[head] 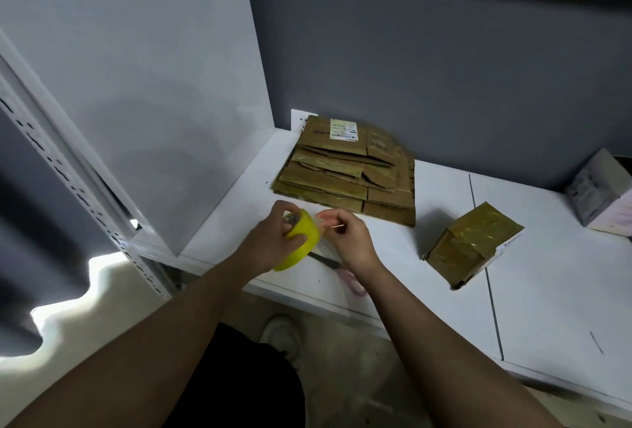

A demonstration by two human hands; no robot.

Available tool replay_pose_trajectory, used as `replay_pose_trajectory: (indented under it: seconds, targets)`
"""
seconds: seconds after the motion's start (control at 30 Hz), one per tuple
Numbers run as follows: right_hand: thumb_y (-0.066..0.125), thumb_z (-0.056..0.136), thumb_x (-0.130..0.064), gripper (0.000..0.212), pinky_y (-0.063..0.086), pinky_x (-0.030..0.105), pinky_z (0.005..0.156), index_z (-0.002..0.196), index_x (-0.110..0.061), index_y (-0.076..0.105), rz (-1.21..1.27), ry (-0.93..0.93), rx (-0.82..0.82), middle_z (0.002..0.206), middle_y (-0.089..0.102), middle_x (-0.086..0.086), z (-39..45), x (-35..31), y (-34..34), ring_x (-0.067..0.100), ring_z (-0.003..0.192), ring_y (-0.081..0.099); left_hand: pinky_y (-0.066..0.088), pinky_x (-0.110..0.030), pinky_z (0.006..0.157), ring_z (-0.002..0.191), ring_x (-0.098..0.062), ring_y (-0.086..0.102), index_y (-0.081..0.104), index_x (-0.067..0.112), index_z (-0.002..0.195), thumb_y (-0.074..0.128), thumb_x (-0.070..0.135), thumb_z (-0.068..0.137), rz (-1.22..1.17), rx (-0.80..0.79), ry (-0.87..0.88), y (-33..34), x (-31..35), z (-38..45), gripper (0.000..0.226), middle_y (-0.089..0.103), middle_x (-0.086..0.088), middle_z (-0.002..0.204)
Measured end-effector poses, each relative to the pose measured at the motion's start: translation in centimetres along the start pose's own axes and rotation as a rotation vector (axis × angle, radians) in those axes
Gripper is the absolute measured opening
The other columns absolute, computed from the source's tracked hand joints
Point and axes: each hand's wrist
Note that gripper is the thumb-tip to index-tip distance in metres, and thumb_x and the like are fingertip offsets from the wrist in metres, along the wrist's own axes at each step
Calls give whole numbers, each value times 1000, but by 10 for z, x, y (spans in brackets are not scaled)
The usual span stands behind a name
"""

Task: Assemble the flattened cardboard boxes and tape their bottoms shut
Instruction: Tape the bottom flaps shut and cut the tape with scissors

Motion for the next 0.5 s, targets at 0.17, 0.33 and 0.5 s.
replay_pose_trajectory:
  seconds: [0.17, 0.33, 0.5]
  targets:
    - [57, 92, -9, 18, 48, 24, 78, 106, -18, 65, -227, 29, -2, 93, 60, -15, 0, 15, -3, 8, 84, 59, 40, -29, 78, 109, -26, 57, 38, 17, 131, 62, 27, 89, 410, 80, 9, -2, -17, 0, 50, 57, -5, 120]
    - [57, 92, -11, 19, 54, 38, 85, 104, -25, 64, -250, 46, -59, 92, 64, -10, -4, 12, -7, 14, 87, 63, 45, -33, 88, 114, -25, 55, 32, 16, 142, 58, 29, 91, 710, 78, 12, 18, -31, 7, 59, 54, -8, 130]
    - [60, 90, -13, 20, 53, 38, 85, 98, -32, 63, -286, 33, -83, 90, 67, -6, -12, 2, -36, 15, 85, 65, 49, -35, 91, 115, -26, 58, 10, 9, 149, 51, 31, 95, 892, 18, -34, 32, -35, 13, 71, 51, -13, 135]
Point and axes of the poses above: each hand's wrist, its own z-axis towards the middle knuckle, its own y-axis out of the palm, x = y × z
